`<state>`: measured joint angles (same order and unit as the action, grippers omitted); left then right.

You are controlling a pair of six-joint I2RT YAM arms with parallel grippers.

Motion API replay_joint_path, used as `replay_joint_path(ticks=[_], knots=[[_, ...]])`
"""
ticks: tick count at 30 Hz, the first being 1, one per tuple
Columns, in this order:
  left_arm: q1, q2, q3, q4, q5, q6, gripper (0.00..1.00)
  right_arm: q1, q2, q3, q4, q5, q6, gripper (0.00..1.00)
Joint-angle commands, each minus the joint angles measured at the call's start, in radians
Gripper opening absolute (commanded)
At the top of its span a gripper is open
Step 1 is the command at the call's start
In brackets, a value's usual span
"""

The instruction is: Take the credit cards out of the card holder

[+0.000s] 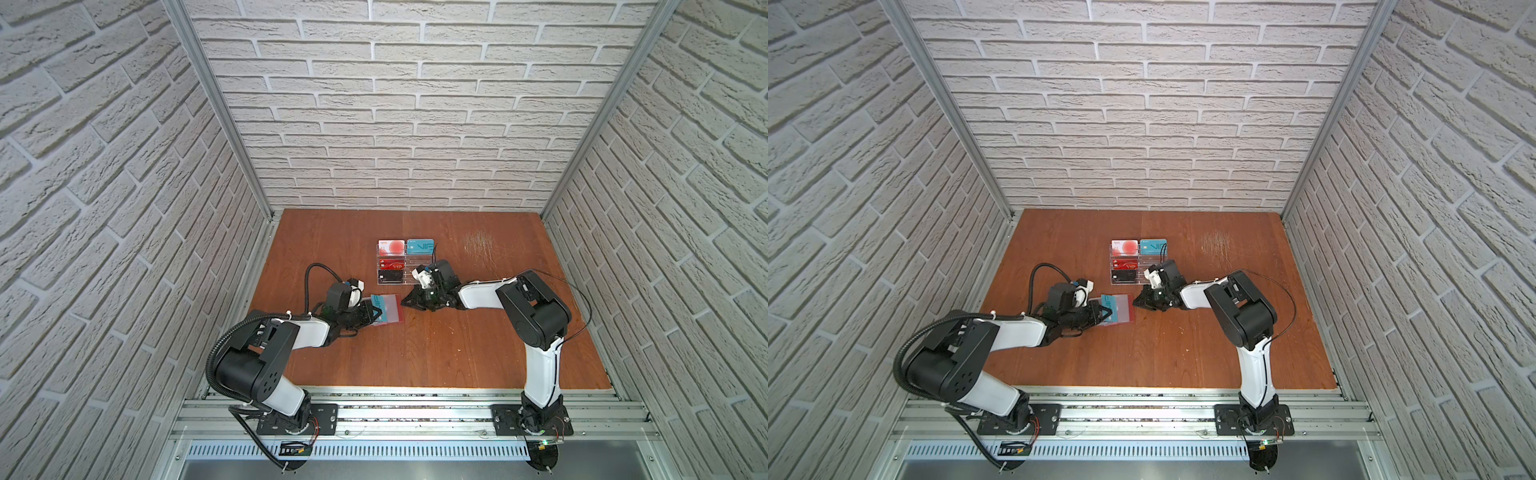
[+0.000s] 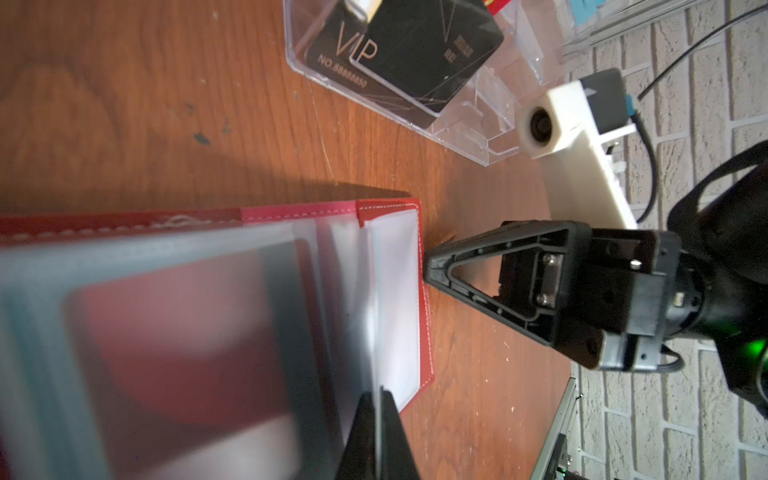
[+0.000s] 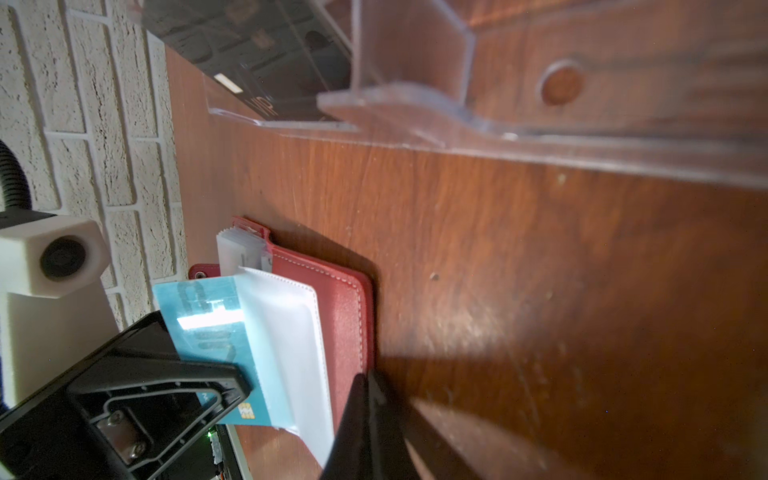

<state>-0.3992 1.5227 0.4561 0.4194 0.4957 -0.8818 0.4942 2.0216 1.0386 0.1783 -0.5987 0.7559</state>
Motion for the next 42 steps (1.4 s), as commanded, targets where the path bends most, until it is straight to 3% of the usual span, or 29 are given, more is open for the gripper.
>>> replay_joint_path(ticks=[1, 7, 13, 17, 21, 26, 29, 34, 35, 42], knots=[[0.008, -0.047, 0.039, -0.105, -0.027, 0.078, 0.04, 0.005, 0.033, -0.046, -0.12, 0.06, 0.004, 0.06], [0.006, -0.123, 0.117, -0.348, -0.125, 0.209, 0.0, 0.006, 0.0, -0.063, -0.122, 0.077, -0.006, 0.06], [-0.005, -0.143, 0.157, -0.428, -0.206, 0.232, 0.0, 0.006, -0.025, -0.076, -0.117, 0.088, -0.012, 0.11], [-0.035, -0.16, 0.216, -0.489, -0.243, 0.234, 0.0, 0.006, -0.08, -0.092, -0.117, 0.095, -0.016, 0.21], [-0.091, -0.183, 0.328, -0.63, -0.361, 0.279, 0.0, 0.006, -0.165, -0.121, -0.14, 0.127, -0.033, 0.33], [-0.14, -0.17, 0.484, -0.768, -0.475, 0.359, 0.0, 0.003, -0.32, -0.166, -0.19, 0.196, -0.063, 0.62], [-0.169, -0.134, 0.611, -0.862, -0.497, 0.456, 0.0, -0.005, -0.421, -0.188, -0.239, 0.264, -0.079, 0.85], [-0.224, -0.029, 0.827, -1.008, -0.597, 0.709, 0.0, -0.027, -0.567, -0.208, -0.311, 0.347, -0.106, 0.9], [-0.227, -0.004, 0.867, -1.026, -0.608, 0.75, 0.0, -0.029, -0.601, -0.209, -0.334, 0.378, -0.115, 0.95], [-0.23, 0.137, 1.093, -1.077, -0.591, 1.019, 0.0, -0.025, -0.853, -0.172, -0.554, 0.615, -0.121, 1.0]])
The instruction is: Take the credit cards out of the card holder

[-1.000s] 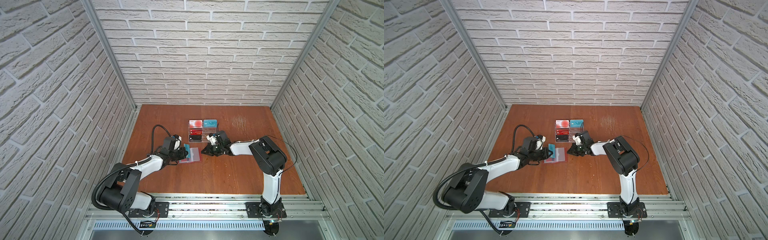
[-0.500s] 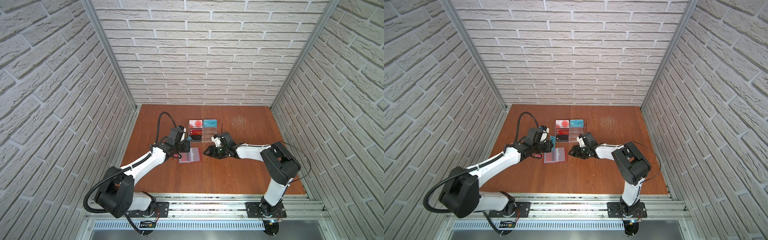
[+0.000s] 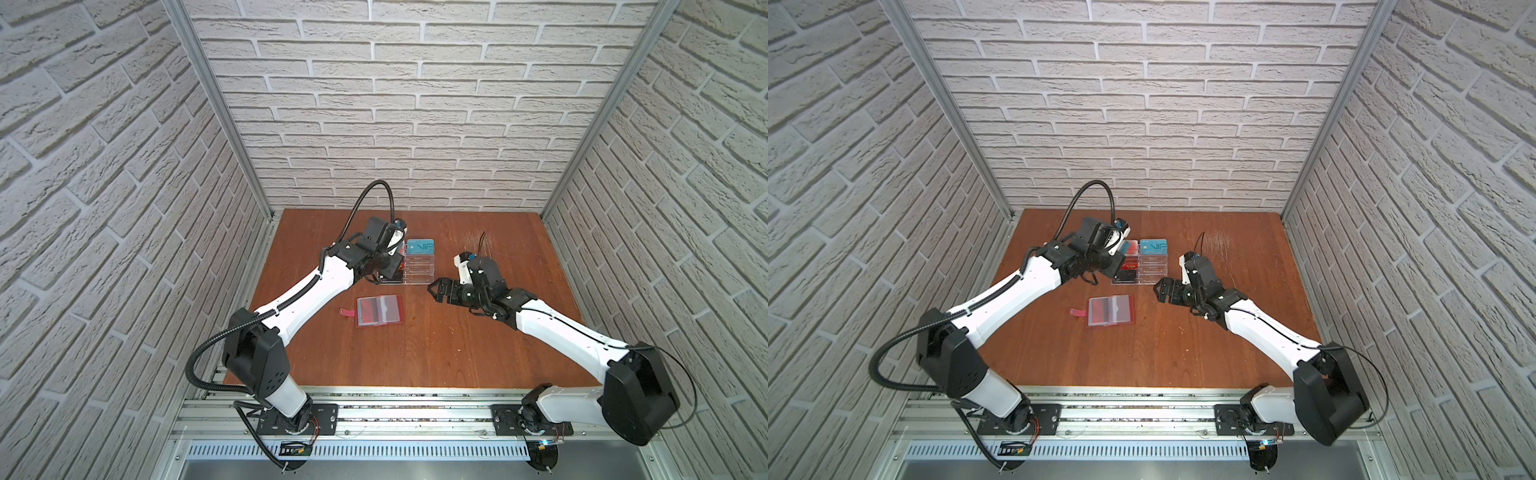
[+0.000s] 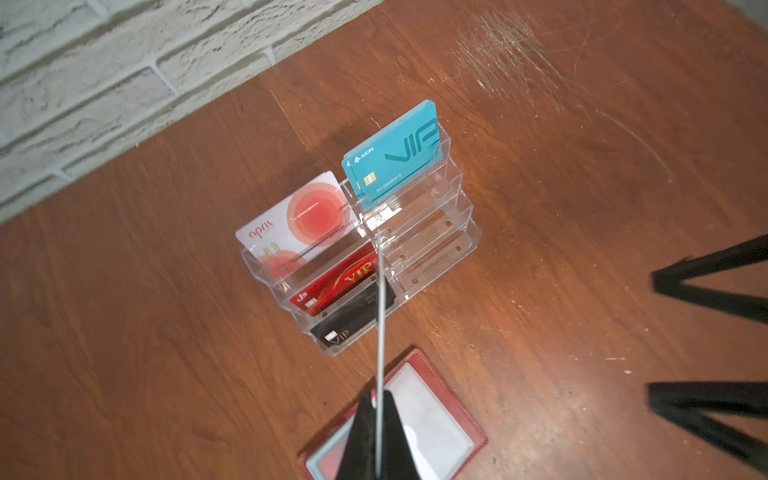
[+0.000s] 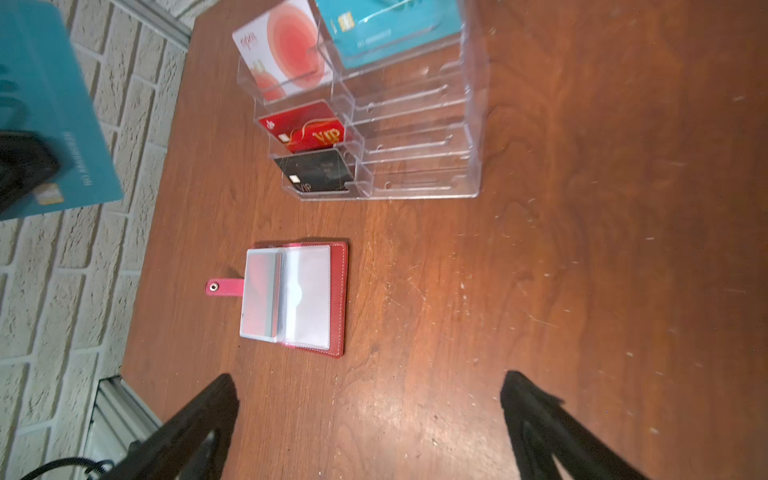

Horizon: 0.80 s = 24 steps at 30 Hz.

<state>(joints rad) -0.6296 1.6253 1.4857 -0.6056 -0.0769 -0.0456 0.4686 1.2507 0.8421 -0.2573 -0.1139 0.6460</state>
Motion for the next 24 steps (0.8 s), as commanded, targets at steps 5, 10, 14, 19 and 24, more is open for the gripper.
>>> replay_joint_path(ticks=[5, 10, 14, 19, 24], knots=[[-0.005, 0.147, 0.198, -0.054, 0.005, 0.392, 0.0, 0.002, -0.195, 0.021, -0.119, 0.236, -0.125, 1.0], [-0.026, 0.273, 0.326, -0.101, 0.038, 0.57, 0.0, 0.004, -0.191, -0.05, -0.031, 0.237, -0.131, 1.0], [-0.04, 0.338, 0.385, -0.095, 0.041, 0.654, 0.0, 0.003, -0.189, -0.047, -0.037, 0.232, -0.152, 1.0], [-0.043, 0.427, 0.472, -0.118, 0.061, 0.704, 0.0, 0.004, -0.2, -0.072, 0.016, 0.188, -0.168, 1.0], [-0.044, 0.482, 0.51, -0.116, 0.077, 0.754, 0.0, 0.004, -0.207, -0.085, 0.027, 0.205, -0.164, 1.0]])
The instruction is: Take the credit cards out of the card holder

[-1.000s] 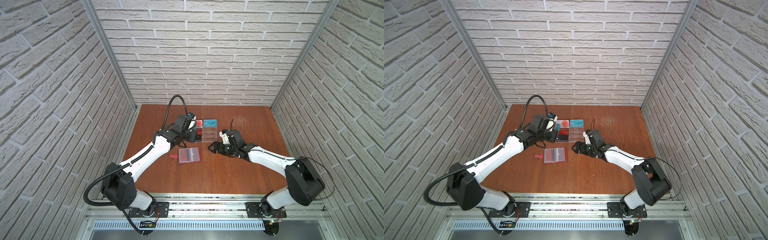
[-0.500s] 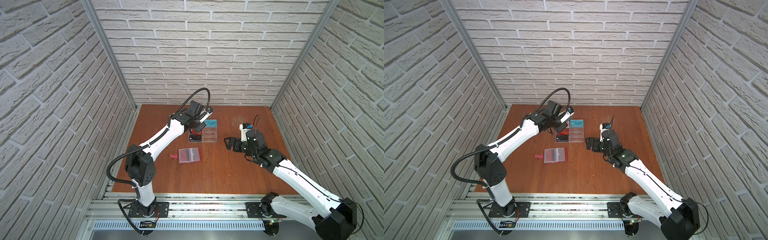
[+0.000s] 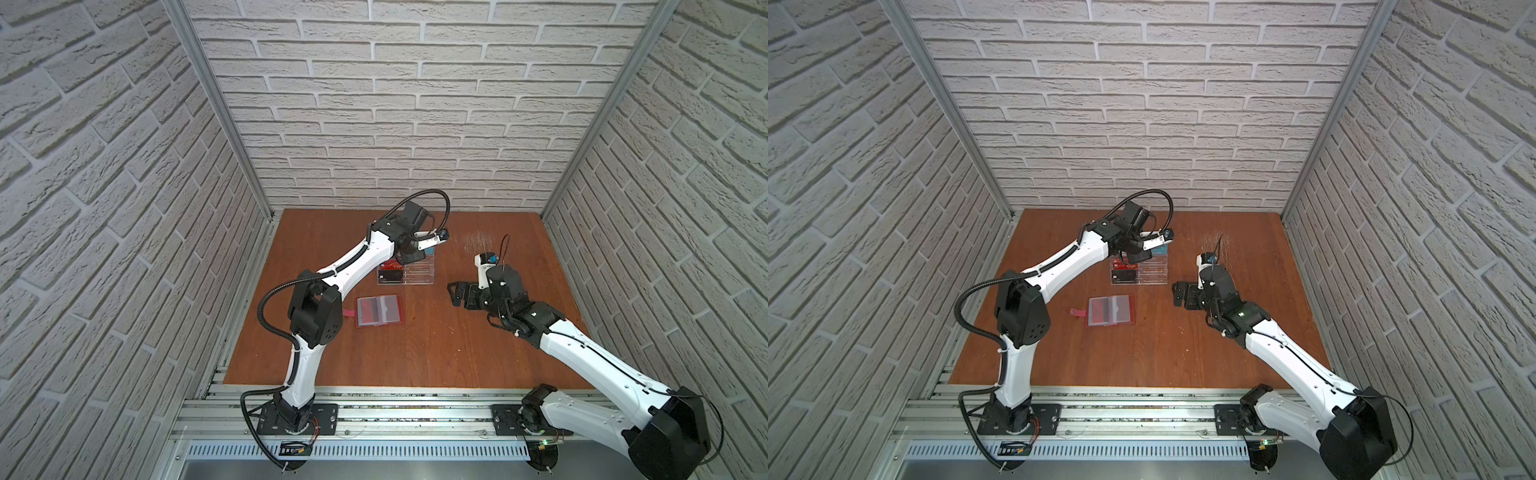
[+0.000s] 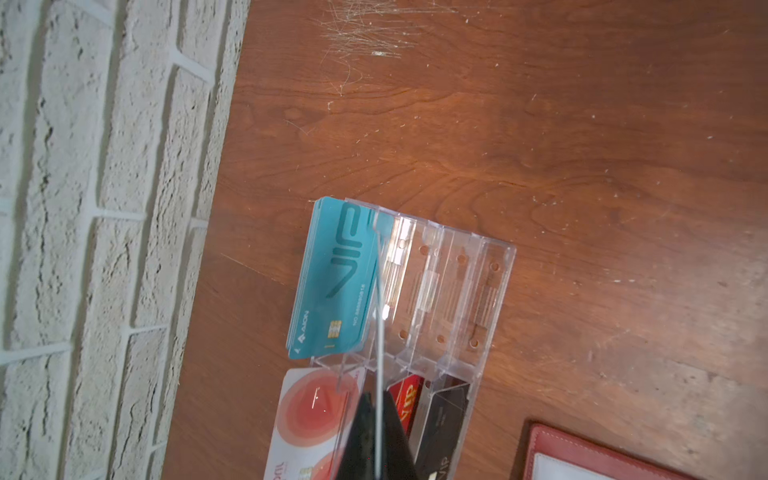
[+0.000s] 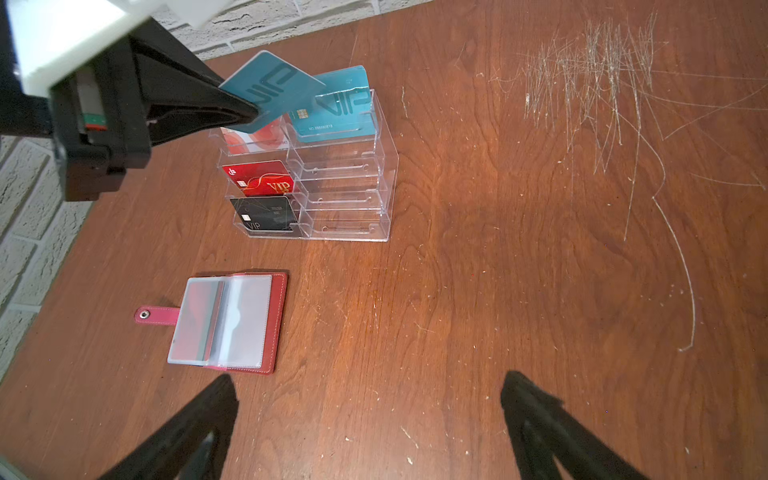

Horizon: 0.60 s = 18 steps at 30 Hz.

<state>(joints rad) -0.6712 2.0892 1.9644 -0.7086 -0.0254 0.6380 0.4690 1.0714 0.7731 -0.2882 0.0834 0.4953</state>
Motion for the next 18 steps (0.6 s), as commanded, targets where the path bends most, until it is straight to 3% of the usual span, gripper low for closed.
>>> replay_joint_path(ticks=[1, 18], knots=[[-0.003, 0.028, 0.038, -0.01, 0.02, 0.082, 0.0, 0.003, -0.031, -0.021, 0.06, 0.007, -0.014, 1.0], [0.028, 0.177, 0.213, -0.07, -0.038, 0.236, 0.0, 0.0, -0.053, -0.052, 0.104, 0.018, -0.012, 1.0]])
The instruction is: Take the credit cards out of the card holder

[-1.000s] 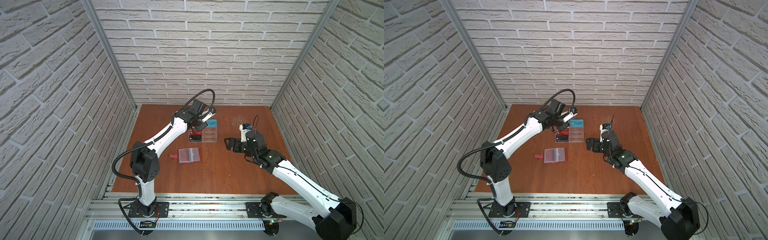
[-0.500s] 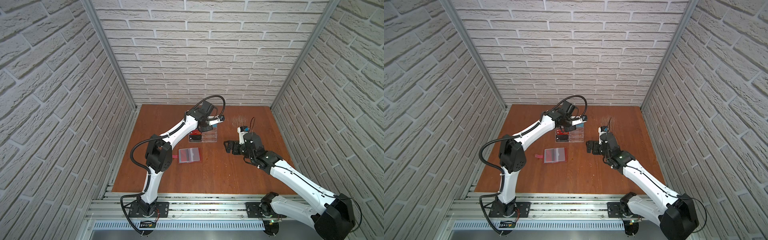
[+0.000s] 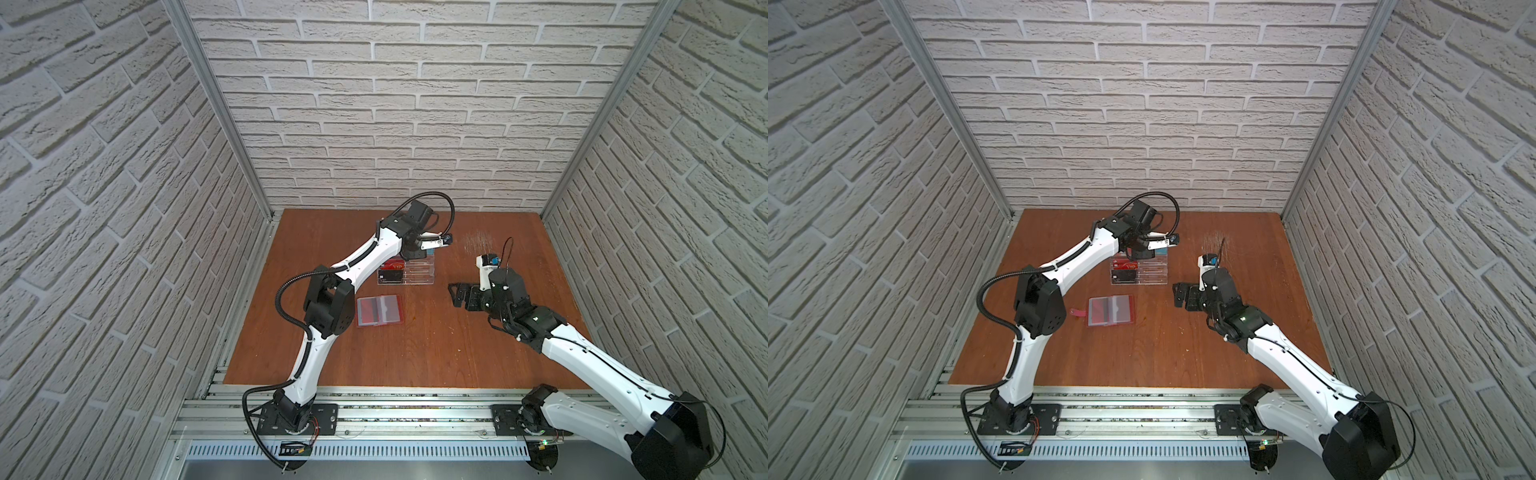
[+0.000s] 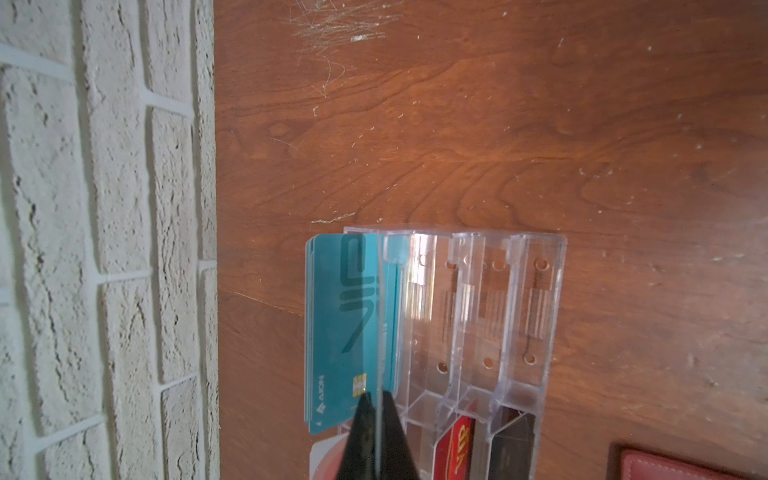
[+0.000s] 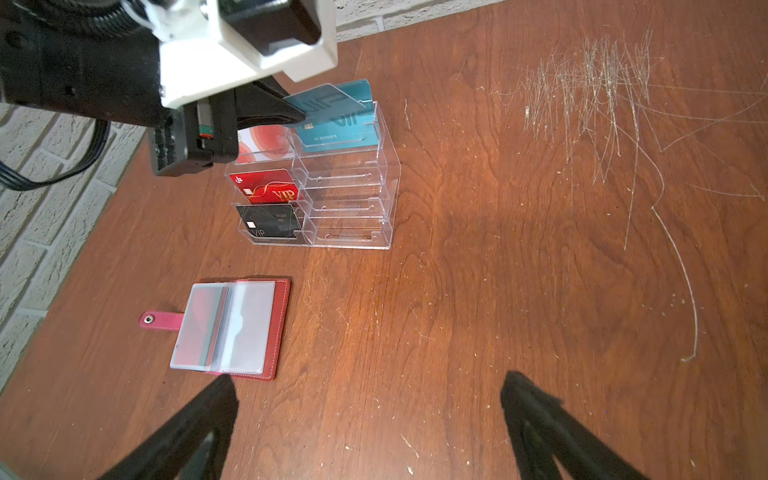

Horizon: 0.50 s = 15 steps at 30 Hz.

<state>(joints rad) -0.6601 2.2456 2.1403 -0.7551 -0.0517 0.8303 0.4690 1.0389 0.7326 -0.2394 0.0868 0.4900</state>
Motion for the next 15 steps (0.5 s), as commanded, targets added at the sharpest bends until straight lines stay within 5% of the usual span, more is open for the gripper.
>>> replay_joint_path(ticks=[1, 15], knots=[[0.021, 0.026, 0.041, -0.027, -0.012, 0.045, 0.0, 0.0, -0.019, -0.011, 0.053, 0.016, -0.007, 1.0], [0.03, 0.058, 0.043, 0.021, 0.003, 0.049, 0.0, 0.0, 0.0, -0.012, 0.069, 0.013, -0.005, 1.0]])
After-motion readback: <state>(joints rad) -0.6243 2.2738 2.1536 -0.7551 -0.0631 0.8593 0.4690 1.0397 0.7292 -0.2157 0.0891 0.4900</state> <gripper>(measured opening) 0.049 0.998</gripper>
